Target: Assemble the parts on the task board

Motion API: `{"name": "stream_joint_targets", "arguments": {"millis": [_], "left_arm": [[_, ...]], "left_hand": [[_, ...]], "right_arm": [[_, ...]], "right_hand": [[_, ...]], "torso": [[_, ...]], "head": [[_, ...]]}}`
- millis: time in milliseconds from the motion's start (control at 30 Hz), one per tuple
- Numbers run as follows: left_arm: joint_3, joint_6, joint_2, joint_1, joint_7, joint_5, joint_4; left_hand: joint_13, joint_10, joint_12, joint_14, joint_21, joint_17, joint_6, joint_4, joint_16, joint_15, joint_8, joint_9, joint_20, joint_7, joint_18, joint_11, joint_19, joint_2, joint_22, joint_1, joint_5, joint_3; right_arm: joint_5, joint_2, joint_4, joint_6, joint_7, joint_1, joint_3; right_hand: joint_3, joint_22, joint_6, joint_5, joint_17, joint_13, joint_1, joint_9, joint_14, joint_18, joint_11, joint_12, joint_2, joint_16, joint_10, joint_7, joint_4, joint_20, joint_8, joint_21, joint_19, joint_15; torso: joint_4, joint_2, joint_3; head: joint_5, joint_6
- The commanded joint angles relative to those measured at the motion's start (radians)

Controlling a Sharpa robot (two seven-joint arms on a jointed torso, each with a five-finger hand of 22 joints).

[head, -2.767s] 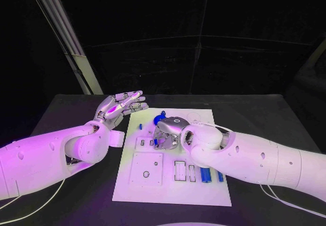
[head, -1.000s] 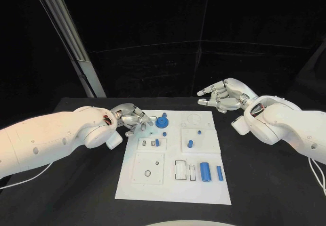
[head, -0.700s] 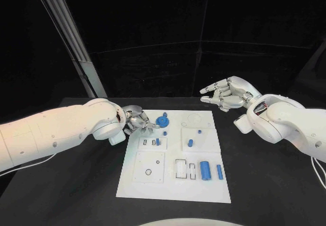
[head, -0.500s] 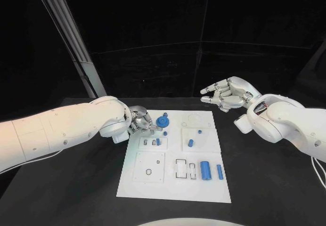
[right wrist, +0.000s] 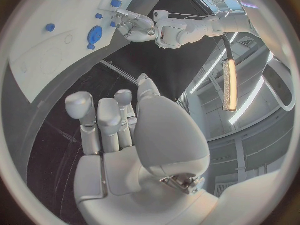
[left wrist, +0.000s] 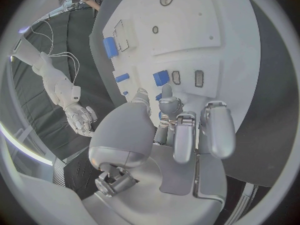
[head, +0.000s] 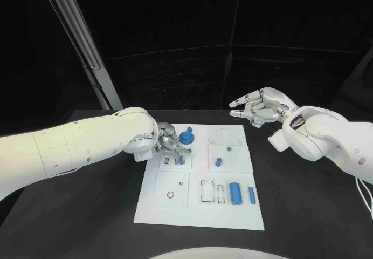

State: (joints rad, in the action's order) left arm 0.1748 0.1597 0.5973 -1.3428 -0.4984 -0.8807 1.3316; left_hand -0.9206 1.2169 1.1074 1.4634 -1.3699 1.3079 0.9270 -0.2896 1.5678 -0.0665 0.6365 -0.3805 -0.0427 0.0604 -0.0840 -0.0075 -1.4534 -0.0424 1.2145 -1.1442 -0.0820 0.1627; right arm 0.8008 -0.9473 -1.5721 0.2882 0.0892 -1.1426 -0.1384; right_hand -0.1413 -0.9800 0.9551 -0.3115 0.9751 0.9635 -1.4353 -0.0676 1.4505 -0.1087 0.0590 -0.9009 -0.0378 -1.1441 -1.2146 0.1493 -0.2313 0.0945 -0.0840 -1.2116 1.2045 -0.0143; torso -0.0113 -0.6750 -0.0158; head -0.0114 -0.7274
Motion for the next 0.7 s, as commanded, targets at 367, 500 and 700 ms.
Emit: {"name": "stream_joint_targets", "arguments": {"millis": [367, 500, 700], "left_arm": [[0.005, 0.1, -0.022, -0.002, -0.035, -0.029, -0.019], [0.006, 0.105, -0.028, -0.002, -0.036, -0.03, -0.023], [0.006, 0.105, -0.037, -0.002, -0.036, -0.031, -0.027]], "left_hand": [[-0.007, 0.003, 0.008, 0.107, -0.007, 0.263, -0.013, 0.003, 0.003, -0.007, 0.013, -0.01, 0.007, 0.0, 0.016, -0.002, -0.002, -0.008, 0.007, -0.016, 0.004, 0.009], [-0.01, 0.004, 0.011, 0.107, -0.009, 0.263, -0.015, 0.004, 0.003, -0.007, 0.019, -0.015, 0.007, 0.0, 0.016, -0.003, -0.002, -0.011, 0.009, -0.024, 0.003, 0.01], [-0.011, 0.002, 0.013, 0.107, -0.009, 0.263, -0.021, 0.006, 0.003, -0.007, 0.026, -0.022, 0.008, -0.001, 0.016, -0.003, -0.001, -0.017, 0.01, -0.038, 0.002, 0.007]], "right_arm": [[0.02, 0.009, 0.007, -0.023, -0.01, -0.002, -0.001], [0.021, 0.011, 0.009, -0.024, -0.011, -0.002, -0.001], [0.022, 0.014, 0.011, -0.026, -0.013, -0.002, -0.001]], "right_hand": [[-0.012, 0.005, -0.007, -0.017, -0.002, -0.005, 0.008, -0.001, -0.004, -0.018, 0.001, 0.005, 0.006, 0.009, 0.009, 0.0, 0.001, 0.0, -0.005, 0.009, -0.007, -0.002], [-0.013, 0.005, -0.007, -0.02, -0.003, -0.006, 0.007, -0.001, -0.004, -0.018, 0.001, 0.006, 0.007, 0.011, 0.009, -0.001, 0.001, 0.0, -0.005, 0.01, -0.006, -0.002], [-0.015, 0.008, -0.007, -0.026, -0.003, -0.009, 0.004, -0.001, -0.003, -0.018, 0.0, 0.007, 0.01, 0.014, 0.01, -0.001, 0.001, 0.0, -0.006, 0.013, -0.006, -0.002]], "torso": [[-0.0005, -0.001, 0.0007], [-0.0003, 0.0, 0.0007], [-0.0014, -0.001, 0.0004]], "head": [[-0.001, -0.008], [-0.001, -0.008], [-0.001, -0.01]]}}
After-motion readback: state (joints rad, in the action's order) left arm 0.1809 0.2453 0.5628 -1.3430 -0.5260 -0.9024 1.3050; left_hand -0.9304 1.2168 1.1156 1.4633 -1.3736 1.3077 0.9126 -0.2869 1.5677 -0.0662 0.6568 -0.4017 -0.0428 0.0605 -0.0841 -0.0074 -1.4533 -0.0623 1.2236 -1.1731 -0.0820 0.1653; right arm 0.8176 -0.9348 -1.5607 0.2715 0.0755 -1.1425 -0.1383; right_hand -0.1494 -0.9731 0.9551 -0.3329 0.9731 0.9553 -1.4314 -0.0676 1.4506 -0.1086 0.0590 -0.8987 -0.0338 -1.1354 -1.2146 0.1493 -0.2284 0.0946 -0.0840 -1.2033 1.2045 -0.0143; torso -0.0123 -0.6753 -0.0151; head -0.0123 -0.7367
